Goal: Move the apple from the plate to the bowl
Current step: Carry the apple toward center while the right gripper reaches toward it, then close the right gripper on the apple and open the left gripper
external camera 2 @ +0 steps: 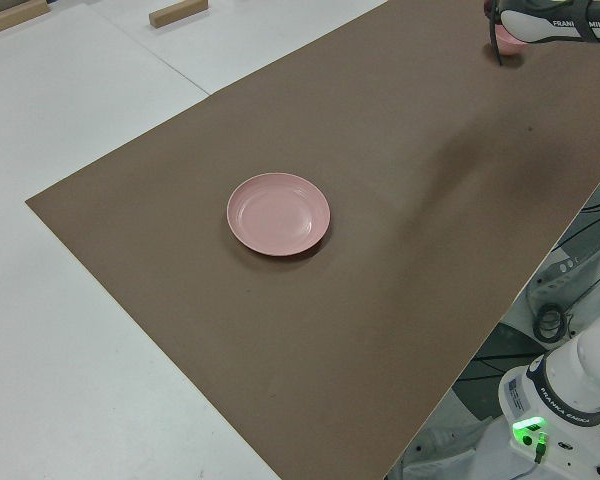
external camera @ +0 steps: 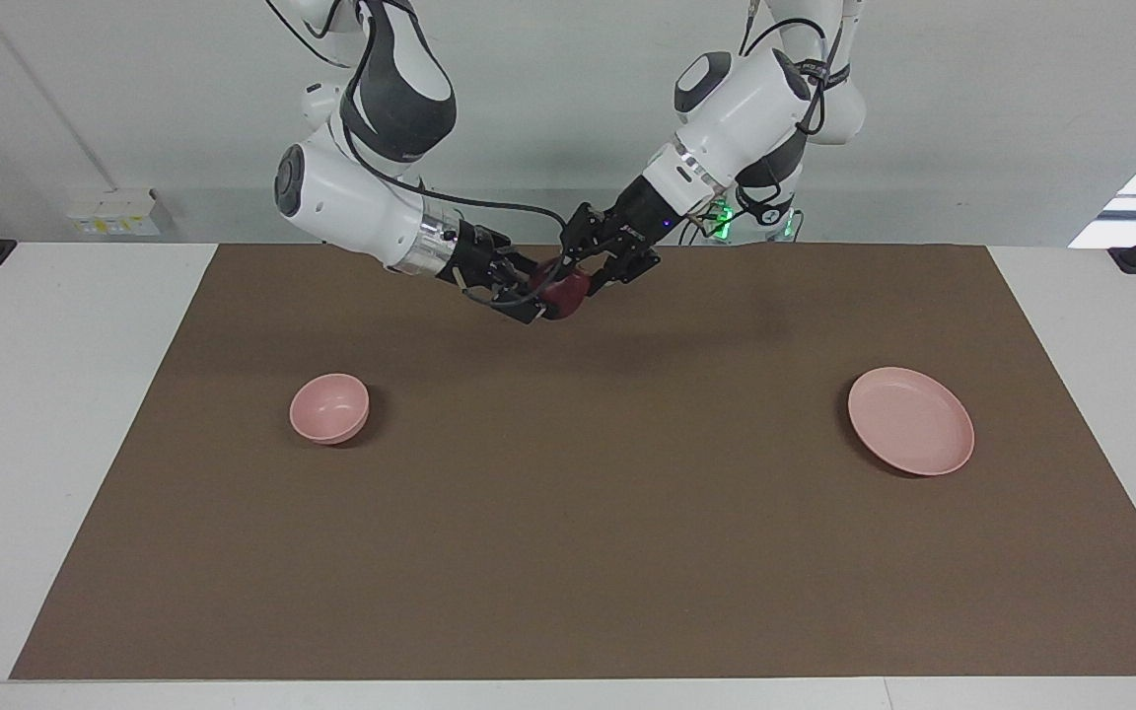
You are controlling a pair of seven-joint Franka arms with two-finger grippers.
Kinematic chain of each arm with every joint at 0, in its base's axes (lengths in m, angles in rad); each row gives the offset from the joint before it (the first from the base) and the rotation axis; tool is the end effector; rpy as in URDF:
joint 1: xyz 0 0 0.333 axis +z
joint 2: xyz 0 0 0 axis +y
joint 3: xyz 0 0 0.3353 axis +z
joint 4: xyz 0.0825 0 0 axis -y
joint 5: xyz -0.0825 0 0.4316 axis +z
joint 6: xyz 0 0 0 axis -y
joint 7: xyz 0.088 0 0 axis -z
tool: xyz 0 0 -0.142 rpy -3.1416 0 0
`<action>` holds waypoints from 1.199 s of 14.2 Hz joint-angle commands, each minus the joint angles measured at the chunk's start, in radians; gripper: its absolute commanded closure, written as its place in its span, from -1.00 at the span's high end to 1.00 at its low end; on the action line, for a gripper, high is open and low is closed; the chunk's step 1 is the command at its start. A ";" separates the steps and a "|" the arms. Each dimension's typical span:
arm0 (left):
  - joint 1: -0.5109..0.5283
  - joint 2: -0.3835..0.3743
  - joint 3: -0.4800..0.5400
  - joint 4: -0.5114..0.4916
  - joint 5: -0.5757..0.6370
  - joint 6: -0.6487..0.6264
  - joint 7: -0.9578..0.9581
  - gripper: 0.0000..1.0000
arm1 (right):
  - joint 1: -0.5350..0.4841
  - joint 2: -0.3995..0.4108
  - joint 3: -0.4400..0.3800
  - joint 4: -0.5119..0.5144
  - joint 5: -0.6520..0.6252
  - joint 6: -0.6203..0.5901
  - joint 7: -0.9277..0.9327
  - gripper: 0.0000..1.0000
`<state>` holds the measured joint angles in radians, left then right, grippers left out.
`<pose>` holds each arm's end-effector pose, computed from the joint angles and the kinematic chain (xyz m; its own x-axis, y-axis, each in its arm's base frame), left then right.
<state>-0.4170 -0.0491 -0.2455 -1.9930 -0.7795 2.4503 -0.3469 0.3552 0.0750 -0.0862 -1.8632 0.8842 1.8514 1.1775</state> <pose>0.4986 -0.4118 0.5149 0.9813 0.1867 0.0468 0.1003 -0.7036 0.7035 0.5839 0.2520 0.4720 0.2863 -0.6185 -0.7318 -0.9450 -0.3083 -0.1091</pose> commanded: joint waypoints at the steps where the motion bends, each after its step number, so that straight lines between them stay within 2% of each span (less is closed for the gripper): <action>1: -0.023 0.008 0.014 0.017 -0.018 0.015 -0.007 -1.00 | 0.013 -0.034 0.000 -0.040 0.039 0.009 0.019 1.00; 4: -0.023 0.008 0.014 0.017 -0.018 0.012 -0.007 -1.00 | 0.016 -0.035 0.000 -0.045 0.041 0.009 0.011 1.00; 5: -0.023 0.008 0.014 0.017 -0.018 0.010 -0.007 -1.00 | 0.015 -0.035 0.000 -0.045 0.041 0.009 0.002 0.58; 6: -0.023 0.008 0.014 0.017 -0.018 0.009 -0.003 -1.00 | 0.015 -0.034 0.000 -0.045 0.048 0.006 -0.021 -0.48; 7: -0.023 0.008 0.014 0.017 -0.018 0.007 -0.001 -1.00 | 0.013 -0.034 -0.001 -0.044 0.064 0.002 -0.051 -0.99; 11: -0.023 0.008 0.014 0.017 -0.018 0.006 -0.003 -1.00 | -0.001 -0.024 -0.003 -0.028 0.049 -0.012 -0.073 -1.00; 12: -0.023 0.008 0.014 0.017 -0.018 0.006 -0.001 -0.78 | -0.005 -0.020 -0.003 -0.021 0.048 -0.020 -0.084 -1.00; 15: -0.022 0.009 0.015 0.020 -0.017 0.007 -0.003 0.73 | -0.019 -0.020 -0.004 -0.011 0.018 -0.026 -0.111 -1.00; 16: -0.022 0.011 0.015 0.025 -0.011 0.006 -0.003 1.00 | -0.019 -0.021 -0.006 0.001 -0.003 -0.029 -0.111 -1.00; 17: -0.016 0.020 0.015 0.037 -0.004 0.000 -0.001 1.00 | -0.021 -0.021 -0.010 0.013 -0.025 -0.041 -0.113 -1.00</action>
<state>-0.4266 -0.0478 -0.2425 -1.9867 -0.7801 2.4480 -0.3484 0.3561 0.0718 -0.0942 -1.8608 0.8938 1.8457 1.0921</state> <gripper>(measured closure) 0.251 0.220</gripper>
